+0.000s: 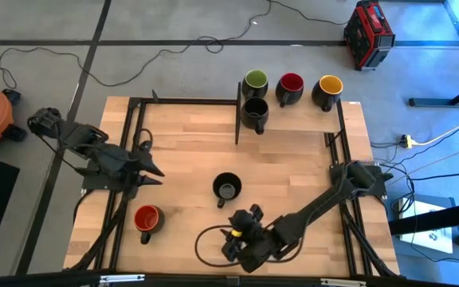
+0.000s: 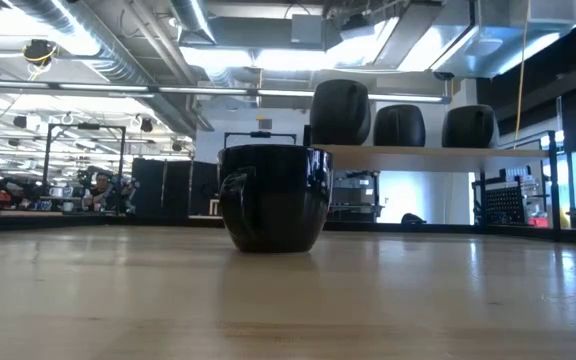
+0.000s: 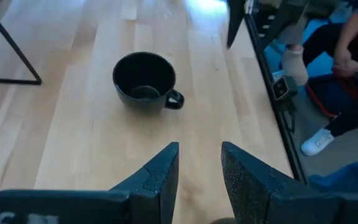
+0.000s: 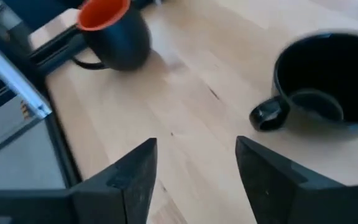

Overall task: Place coffee mugs
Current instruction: Put the black mug on the shelf

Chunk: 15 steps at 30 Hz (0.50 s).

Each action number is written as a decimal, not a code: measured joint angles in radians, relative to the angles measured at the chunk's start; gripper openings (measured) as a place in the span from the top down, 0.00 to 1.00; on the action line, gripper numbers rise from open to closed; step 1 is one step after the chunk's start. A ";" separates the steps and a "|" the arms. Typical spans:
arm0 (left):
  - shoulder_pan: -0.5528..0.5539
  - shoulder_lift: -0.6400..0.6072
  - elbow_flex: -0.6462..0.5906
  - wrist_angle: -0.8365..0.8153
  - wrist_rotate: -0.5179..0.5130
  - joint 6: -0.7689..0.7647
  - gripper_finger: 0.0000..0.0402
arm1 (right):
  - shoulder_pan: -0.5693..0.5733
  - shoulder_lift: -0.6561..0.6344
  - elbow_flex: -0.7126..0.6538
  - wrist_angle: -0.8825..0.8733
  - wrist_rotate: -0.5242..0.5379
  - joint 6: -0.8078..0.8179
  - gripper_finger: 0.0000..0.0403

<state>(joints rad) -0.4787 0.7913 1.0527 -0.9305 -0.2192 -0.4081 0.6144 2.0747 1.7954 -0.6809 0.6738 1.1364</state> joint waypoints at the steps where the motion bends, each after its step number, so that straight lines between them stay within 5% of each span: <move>1: -0.002 -0.009 -0.001 0.000 0.000 0.009 0.71 | -0.001 0.020 0.000 0.007 0.010 0.030 0.48; 15: -0.003 -0.017 -0.003 -0.003 0.023 0.071 0.71 | -0.061 0.216 0.000 0.059 0.148 0.278 0.53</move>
<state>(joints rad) -0.4812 0.7742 1.0500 -0.9333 -0.1959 -0.3374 0.5532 2.2904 1.7954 -0.6220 0.8220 1.4140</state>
